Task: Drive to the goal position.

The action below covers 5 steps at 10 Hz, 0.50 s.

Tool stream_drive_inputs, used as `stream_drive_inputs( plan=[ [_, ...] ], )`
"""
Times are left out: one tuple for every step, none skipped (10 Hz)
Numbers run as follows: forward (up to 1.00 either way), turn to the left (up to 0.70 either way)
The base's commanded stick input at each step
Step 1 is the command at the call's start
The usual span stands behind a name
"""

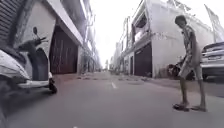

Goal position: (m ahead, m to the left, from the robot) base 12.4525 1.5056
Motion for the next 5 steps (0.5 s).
stream_drive_inputs(
  plan=[
    [1.00, 0.00],
    [1.00, 0.00],
    [1.00, 0.00],
    [1.00, 0.00],
    [1.00, 0.00]
  ],
)
